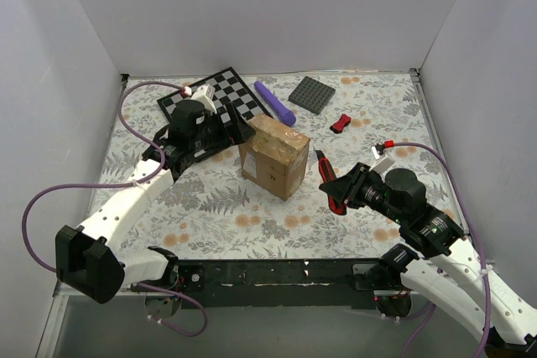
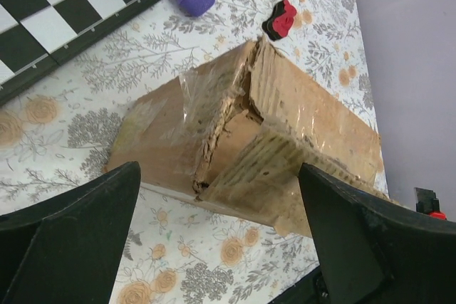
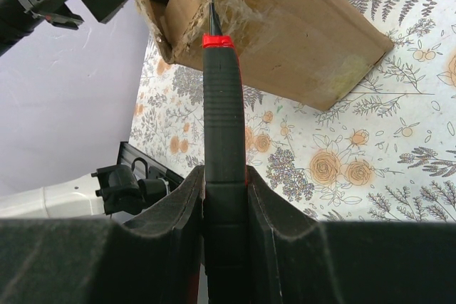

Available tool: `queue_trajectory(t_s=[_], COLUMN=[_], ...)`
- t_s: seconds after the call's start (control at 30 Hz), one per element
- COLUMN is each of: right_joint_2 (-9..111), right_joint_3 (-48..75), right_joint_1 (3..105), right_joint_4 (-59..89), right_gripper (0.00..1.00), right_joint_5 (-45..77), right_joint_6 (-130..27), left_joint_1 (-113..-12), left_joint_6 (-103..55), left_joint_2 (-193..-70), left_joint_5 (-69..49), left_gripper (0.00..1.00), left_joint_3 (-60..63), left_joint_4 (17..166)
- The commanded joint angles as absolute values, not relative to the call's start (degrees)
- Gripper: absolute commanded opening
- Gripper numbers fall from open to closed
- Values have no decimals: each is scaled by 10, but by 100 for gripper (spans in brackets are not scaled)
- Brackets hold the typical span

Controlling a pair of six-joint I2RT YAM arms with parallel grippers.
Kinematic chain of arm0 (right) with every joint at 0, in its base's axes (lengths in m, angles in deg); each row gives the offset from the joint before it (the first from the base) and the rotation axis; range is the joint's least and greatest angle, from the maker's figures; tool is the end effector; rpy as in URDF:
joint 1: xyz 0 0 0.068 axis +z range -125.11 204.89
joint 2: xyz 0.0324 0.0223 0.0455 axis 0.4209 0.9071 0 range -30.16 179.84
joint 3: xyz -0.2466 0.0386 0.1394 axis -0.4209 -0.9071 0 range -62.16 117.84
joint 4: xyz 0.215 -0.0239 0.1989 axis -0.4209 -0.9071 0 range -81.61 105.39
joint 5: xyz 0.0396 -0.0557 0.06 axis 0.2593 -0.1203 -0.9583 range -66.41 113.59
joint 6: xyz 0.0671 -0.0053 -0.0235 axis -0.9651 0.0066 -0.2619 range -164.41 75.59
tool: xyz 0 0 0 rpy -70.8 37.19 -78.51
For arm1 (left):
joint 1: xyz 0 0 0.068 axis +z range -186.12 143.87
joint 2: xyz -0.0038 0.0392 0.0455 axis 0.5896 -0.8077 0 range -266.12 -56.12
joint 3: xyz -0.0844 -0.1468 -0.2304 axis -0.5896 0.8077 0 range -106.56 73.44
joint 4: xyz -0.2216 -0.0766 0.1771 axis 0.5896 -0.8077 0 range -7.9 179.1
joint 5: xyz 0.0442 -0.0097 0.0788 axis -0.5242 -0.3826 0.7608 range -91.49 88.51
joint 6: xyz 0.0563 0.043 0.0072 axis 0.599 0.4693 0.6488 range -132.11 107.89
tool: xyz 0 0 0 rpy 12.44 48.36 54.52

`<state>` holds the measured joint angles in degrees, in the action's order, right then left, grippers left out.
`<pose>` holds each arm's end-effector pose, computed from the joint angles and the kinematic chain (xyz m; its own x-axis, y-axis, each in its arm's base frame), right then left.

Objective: Unpack the express box

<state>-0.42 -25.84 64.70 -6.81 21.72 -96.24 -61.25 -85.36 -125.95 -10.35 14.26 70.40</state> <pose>0.1350 0.1150 0.3070 -0.6499 0.4812 -0.5883 -0.2477 0.5977 0.7625 0.2903 -0.1461 0.3168 -0.6460 -0.7421 -0.1788 -0.2689 0.4405 -0.8565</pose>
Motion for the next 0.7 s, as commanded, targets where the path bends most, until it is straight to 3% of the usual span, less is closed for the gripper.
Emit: queue_trajectory(t_s=[0.0,0.47,0.67], right_joint_2=[-3,-4,-7], right_joint_3=[-241,-237,-240], right_joint_1=[645,645,645], right_joint_4=[-29,-34,-32], right_gripper=[1,1,1], right_joint_5=[216,223,224], right_joint_6=[-958,-956,-960], left_joint_1=[-599,-595,-595], left_joint_6=[-808,-800,-808], left_joint_2=[-1262,-1304,-1300], left_joint_5=[-90,-231,-250], left_gripper=[94,80,53], left_joint_3=[104,127,139], left_joint_4=[698,733,745])
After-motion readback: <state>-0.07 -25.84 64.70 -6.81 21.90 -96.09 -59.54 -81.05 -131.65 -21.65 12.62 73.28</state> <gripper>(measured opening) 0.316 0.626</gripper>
